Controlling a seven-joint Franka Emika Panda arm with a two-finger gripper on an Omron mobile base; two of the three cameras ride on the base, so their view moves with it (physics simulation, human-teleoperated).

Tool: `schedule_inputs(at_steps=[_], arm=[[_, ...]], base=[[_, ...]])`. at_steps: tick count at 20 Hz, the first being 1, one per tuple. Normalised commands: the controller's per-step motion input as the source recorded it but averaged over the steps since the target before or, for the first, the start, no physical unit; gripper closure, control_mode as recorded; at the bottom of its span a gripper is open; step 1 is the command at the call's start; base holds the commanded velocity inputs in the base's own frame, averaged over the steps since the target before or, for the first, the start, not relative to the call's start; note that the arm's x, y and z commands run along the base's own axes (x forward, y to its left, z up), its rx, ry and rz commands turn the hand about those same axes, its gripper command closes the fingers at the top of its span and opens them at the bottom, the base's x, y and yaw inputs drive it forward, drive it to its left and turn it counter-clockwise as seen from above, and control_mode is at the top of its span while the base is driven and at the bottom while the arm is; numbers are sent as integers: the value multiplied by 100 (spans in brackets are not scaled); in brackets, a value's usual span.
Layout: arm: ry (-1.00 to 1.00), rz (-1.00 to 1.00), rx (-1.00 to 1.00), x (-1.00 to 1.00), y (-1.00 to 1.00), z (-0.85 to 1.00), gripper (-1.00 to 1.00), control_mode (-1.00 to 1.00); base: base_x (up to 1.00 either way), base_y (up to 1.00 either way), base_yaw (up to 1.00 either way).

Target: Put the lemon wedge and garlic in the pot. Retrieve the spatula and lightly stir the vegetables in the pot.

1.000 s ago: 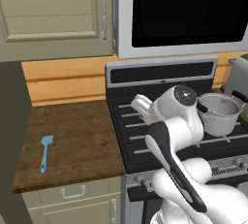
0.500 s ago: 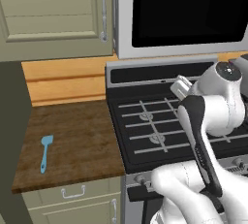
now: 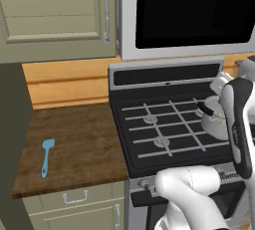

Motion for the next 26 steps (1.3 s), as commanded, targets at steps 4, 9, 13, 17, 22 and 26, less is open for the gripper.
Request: schedule_inputs(at_steps=[4,9,13,17,22,26], arm=[[0,9,-4,5,-94,-2,100,-100],[3,0,-7,40,-58,-7,100,-100],[5,0,-12,56,-34,-20,100,-100],[8,1,-12,56,-34,-41,100,-100],[7,5,-9,58,-35,-49,100,-100],[7,6,-4,55,-41,-32,100,-100]], base=[[0,0,0],[0,0,0],[0,0,0],[0,0,0],[0,0,0],[0,0,0]])
